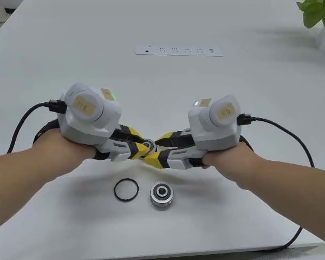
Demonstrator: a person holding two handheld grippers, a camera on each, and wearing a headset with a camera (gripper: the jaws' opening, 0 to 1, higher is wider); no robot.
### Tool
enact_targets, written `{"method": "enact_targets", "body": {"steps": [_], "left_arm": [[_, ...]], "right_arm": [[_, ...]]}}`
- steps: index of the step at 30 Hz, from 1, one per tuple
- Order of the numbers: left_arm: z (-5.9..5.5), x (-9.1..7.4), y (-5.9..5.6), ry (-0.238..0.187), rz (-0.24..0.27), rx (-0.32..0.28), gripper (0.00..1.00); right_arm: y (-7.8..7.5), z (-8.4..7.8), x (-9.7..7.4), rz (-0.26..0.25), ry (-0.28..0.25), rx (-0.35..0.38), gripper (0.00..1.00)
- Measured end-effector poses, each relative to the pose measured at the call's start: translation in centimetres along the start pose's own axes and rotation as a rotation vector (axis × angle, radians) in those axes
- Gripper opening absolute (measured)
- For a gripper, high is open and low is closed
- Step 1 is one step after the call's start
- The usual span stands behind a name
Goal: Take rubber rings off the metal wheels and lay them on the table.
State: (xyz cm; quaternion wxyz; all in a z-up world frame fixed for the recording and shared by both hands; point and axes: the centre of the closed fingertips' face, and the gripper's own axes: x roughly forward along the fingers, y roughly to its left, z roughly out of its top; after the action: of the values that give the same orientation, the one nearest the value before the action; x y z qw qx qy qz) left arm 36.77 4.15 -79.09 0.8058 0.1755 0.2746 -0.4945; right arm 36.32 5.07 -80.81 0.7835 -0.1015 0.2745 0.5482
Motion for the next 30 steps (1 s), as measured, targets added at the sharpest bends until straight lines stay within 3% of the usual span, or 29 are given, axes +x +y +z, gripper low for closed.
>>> {"method": "enact_targets", "body": {"steps": [6, 21, 26, 30], "left_arm": [[0.0, 0.1, -0.1, -0.002, 0.003, 0.003, 0.14], [0.0, 0.1, -0.3, -0.004, 0.019, 0.005, 0.14], [-0.1, 0.1, -0.3, -0.005, 0.018, 0.004, 0.14], [-0.1, 0.1, -0.3, -0.007, 0.018, 0.004, 0.14]], "right_arm": [[-0.3, 0.0, 0.1, -0.021, 0.004, -0.011, 0.25], [-0.2, -0.8, -1.1, -0.018, 0.007, 0.014, 0.13], [-0.3, -0.8, -1.0, -0.024, 0.010, 0.020, 0.26], [-0.1, -0.4, -0.4, -0.027, 0.008, -0.007, 0.29]]}}
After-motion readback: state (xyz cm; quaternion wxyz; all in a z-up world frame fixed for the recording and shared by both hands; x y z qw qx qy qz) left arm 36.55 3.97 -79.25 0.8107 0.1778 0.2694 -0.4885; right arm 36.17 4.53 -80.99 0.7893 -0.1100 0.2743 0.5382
